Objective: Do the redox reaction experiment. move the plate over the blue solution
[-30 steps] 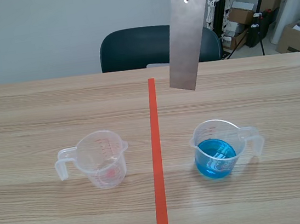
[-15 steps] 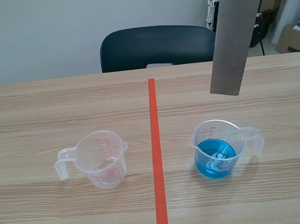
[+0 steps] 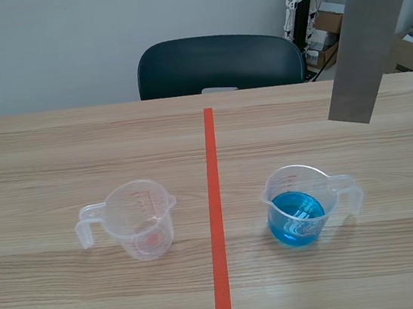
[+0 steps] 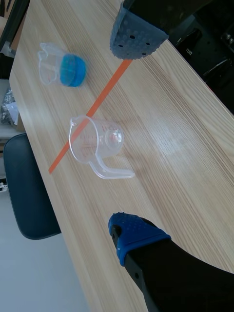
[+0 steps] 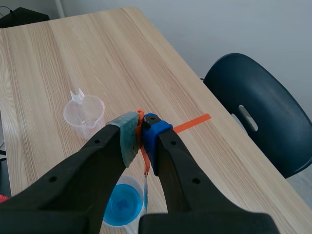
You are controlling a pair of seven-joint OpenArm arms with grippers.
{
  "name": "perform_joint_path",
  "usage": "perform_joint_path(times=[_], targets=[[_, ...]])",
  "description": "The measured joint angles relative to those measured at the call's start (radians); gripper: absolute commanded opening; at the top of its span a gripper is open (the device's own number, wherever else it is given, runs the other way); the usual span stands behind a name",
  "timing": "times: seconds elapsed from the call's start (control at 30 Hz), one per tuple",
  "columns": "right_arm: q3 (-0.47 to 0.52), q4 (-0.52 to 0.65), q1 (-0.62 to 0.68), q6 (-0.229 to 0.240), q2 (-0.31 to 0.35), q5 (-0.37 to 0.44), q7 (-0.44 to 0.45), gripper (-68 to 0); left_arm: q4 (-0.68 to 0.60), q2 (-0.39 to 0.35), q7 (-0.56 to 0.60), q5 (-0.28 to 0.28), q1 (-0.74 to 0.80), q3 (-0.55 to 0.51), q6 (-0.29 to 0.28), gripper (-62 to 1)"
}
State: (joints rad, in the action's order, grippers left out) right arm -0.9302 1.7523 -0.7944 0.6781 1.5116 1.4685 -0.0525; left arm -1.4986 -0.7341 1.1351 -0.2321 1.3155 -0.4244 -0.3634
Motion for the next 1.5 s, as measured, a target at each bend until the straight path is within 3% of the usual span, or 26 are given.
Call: perform_joint_path(times=[0.23, 0.5, 0.6, 0.67, 0.73, 0.87, 0.97, 1.2, 1.3, 1.5], targets=[[0.0, 0.0, 0.0, 0.0, 0.002, -0.04, -0.001, -67.8, 0.0, 0.0, 0.0, 0.0, -0.002, 0.0, -0.006, 1.4], [0.0, 0.0, 0.0, 0.0, 0.019, -0.04, 0.0, -67.8, 0.0, 0.0, -0.003, 0.004, -0.135, 0.011, -0.069, 1.3], [0.0, 0.0, 0.0, 0.0, 0.032, -0.039, 0.0, -67.8, 0.0, 0.0, -0.036, 0.011, -0.201, 0.044, -0.079, -25.5], [0.0, 0.0, 0.0, 0.0, 0.038, -0.04, 0.0, -67.8, 0.0, 0.0, -0.056, 0.069, -0.238, 0.068, -0.089, -38.9], [0.0, 0.0, 0.0, 0.0, 0.043, -0.04, 0.0, -67.8, 0.0, 0.0, -0.055, 0.132, -0.275, 0.095, -0.112, -44.8], [0.0, 0.0, 0.0, 0.0, 0.046, -0.04, 0.0, -67.8, 0.0, 0.0, -0.065, 0.188, -0.361, 0.166, -0.129, -51.1], [0.0, 0.0, 0.0, 0.0, 0.046, -0.04, 0.004, -67.8, 0.0, 0.0, -0.115, 0.187, -0.428, 0.229, -0.132, -55.9], [0.0, 0.0, 0.0, 0.0, 0.024, -0.041, 0.026, -67.8, 0.0, 0.0, -0.24, 0.182, -0.581, 0.374, -0.146, -56.9], [0.0, 0.0, 0.013, 0.0, -0.033, -0.061, 0.028, -67.8, 0.0, 0.0, -0.242, 0.18, -0.631, 0.427, -0.146, -56.9], [0.0, 0.0, 0.101, -0.004, -0.154, -0.187, 0.024, -67.8, 0.0, 0.0, -0.324, 0.175, -0.737, 0.528, -0.146, -57.0]])
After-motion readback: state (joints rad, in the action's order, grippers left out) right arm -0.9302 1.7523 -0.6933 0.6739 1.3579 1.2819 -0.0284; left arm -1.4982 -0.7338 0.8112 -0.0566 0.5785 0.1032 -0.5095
